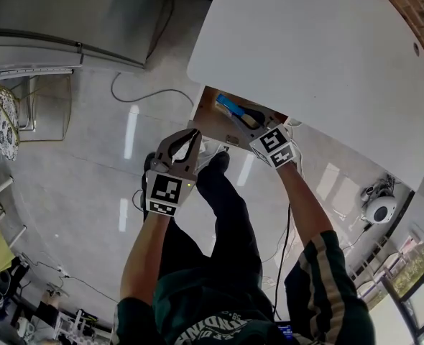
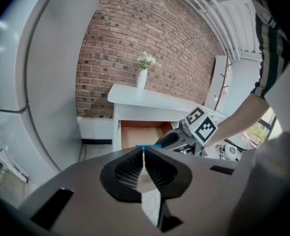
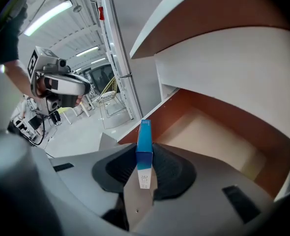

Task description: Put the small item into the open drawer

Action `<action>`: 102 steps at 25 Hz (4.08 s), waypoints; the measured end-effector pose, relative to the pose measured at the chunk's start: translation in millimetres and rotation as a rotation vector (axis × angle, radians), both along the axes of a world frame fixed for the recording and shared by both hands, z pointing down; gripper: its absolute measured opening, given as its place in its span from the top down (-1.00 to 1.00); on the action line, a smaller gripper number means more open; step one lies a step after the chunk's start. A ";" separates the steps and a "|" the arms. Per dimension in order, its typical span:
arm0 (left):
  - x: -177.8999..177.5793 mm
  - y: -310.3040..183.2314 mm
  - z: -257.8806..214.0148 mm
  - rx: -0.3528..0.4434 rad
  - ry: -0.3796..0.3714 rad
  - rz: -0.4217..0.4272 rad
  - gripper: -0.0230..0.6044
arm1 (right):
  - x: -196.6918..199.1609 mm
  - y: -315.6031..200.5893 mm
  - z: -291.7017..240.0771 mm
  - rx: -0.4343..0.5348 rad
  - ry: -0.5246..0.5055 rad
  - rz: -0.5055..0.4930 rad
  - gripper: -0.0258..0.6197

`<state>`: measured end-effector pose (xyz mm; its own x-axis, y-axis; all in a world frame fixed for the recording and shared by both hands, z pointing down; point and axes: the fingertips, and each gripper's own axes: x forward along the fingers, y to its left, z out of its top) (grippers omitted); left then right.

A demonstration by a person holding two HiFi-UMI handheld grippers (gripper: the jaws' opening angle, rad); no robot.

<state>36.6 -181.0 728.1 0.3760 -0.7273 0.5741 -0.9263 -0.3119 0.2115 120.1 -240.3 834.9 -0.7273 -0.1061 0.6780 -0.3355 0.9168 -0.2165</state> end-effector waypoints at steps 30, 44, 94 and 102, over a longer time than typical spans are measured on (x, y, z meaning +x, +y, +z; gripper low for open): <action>-8.6 11.9 29.2 -0.055 0.012 -0.007 0.85 | 3.8 -16.0 59.4 0.056 0.143 0.009 0.40; -15.0 13.9 23.2 -0.065 0.003 0.002 0.84 | 17.4 -20.1 92.5 0.146 0.341 -0.006 0.07; -30.5 57.1 -130.8 0.062 0.011 0.161 0.85 | 1.0 63.5 -148.8 0.199 0.195 0.412 0.83; -41.5 52.0 -184.2 0.139 0.033 0.184 0.85 | -6.7 72.1 -244.9 0.259 0.075 0.542 0.83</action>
<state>-4.9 -129.0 544.0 0.5268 -0.7161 0.4579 -0.8442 -0.5034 0.1840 113.4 -168.2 590.0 -0.4751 -0.6167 0.6277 -0.7750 0.6311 0.0335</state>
